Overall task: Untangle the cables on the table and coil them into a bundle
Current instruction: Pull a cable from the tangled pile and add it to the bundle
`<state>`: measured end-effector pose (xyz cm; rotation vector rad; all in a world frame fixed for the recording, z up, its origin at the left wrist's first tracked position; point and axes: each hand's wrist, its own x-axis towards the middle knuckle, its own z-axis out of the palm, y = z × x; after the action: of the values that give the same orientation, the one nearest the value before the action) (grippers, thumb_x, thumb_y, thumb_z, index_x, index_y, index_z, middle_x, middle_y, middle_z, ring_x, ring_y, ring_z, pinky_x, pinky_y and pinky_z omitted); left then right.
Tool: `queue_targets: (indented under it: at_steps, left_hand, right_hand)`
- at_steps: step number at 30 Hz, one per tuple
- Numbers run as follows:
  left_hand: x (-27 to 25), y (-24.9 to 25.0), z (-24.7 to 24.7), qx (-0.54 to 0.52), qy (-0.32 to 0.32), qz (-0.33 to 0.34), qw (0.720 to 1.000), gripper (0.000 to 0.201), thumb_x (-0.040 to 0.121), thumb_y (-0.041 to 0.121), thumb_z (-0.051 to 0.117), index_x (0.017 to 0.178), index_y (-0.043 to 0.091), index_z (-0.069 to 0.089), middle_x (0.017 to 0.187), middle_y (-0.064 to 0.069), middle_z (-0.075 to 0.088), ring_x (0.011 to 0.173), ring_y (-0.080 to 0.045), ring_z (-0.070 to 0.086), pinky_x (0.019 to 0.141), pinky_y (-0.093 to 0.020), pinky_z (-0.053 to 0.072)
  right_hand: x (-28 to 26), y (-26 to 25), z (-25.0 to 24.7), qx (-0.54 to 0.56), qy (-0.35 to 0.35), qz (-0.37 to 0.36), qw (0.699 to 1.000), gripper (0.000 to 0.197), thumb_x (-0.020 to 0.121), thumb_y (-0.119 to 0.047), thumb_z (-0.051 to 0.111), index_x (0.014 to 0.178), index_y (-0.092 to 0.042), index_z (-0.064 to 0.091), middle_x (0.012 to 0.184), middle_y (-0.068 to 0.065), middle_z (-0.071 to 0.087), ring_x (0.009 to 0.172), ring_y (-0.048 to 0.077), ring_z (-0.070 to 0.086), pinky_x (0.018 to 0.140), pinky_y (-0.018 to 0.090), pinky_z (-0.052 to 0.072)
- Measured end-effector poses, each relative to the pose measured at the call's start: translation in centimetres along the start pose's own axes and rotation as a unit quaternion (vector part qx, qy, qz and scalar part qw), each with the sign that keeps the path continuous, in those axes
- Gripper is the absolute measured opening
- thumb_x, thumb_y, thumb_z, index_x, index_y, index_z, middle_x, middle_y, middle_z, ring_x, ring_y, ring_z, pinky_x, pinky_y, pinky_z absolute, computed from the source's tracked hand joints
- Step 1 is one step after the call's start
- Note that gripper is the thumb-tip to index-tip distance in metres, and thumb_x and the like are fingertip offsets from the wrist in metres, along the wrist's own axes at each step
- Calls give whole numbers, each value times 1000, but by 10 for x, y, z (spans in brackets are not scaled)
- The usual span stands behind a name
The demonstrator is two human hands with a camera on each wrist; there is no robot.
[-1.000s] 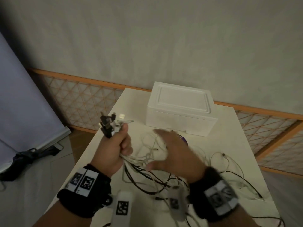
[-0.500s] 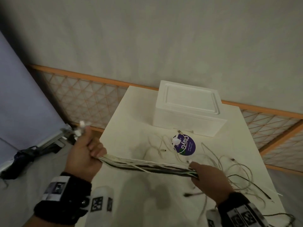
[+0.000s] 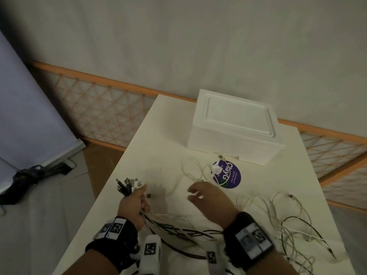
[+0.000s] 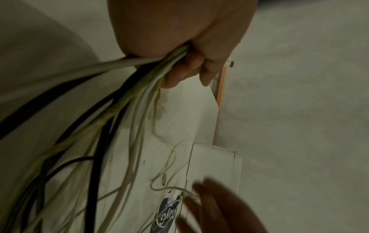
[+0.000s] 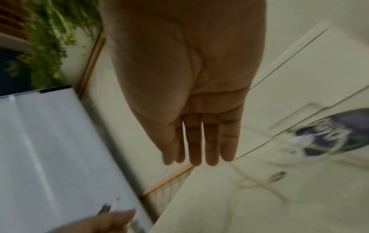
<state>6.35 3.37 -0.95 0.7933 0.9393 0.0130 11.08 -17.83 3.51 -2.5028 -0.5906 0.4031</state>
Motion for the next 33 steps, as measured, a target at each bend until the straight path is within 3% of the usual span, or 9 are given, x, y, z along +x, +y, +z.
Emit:
queue_targets:
  at_steps: [3,5,11,13,15,18,24,28,33]
  left_hand:
    - [3,-4,5,-11,23,6,1000,40,94,7,55,63,20,34,38,6,27,30,-9,25,36,-18,26]
    - [5,-4,8,-19,25,14,999,41,95,6,52,62,19,31,40,5,25,32,-11,26,38,-20,28]
    - [-3,2,21,-124,-13,-6,992,38,98,23,51,64,18,35,47,3,30,37,-11,37,38,-21,38]
    - [-4,4,27,-122,-23,4,992,39,97,31,52,64,16,40,47,2,39,38,-11,42,39,-20,40]
    - [-5,5,33,-86,-39,23,995,34,96,33,53,69,13,51,56,-1,57,38,-9,42,39,-19,40]
    - [-14,6,46,-44,-109,41,992,26,94,32,54,87,9,65,80,-1,71,39,-7,36,39,-18,35]
    - [-38,5,60,23,-219,76,973,21,77,23,65,89,5,64,60,-2,48,41,-7,36,41,-20,34]
    - [-41,8,52,28,-185,72,980,17,82,27,65,84,11,64,62,0,57,51,-10,45,46,-22,38]
    - [-24,29,31,-103,-106,36,988,22,96,17,54,74,16,52,52,3,53,46,-8,54,47,-18,49]
  right_hand:
    - [42,-10,31,-142,-99,-94,980,44,96,-15,46,140,-17,42,150,4,35,135,21,35,112,36,29]
    - [60,-9,46,-259,-142,-93,951,46,96,-14,43,141,-16,36,154,10,23,137,31,26,111,49,27]
    - [71,9,49,-282,-80,-96,951,25,93,-15,40,116,-9,50,107,11,62,103,30,56,114,48,23]
    - [70,5,36,-180,-25,-61,981,20,100,-23,34,112,-11,45,92,10,66,85,30,60,95,39,41]
    - [64,-7,21,-94,28,-44,994,25,102,-33,32,107,-12,45,83,11,65,74,31,59,63,35,41]
    - [49,-28,12,-72,51,-98,991,27,101,-35,34,108,-12,46,82,12,64,75,31,58,57,36,36]
    - [27,-39,9,-116,93,-172,974,26,96,-27,39,118,-17,47,80,6,64,68,28,58,50,33,36]
    - [8,-44,-1,-188,83,-177,962,18,94,-28,48,108,-20,55,76,4,61,66,28,60,50,36,48]
    - [-18,-29,-34,-132,66,-69,987,25,97,-44,43,107,-28,59,100,-3,65,95,19,61,77,35,50]
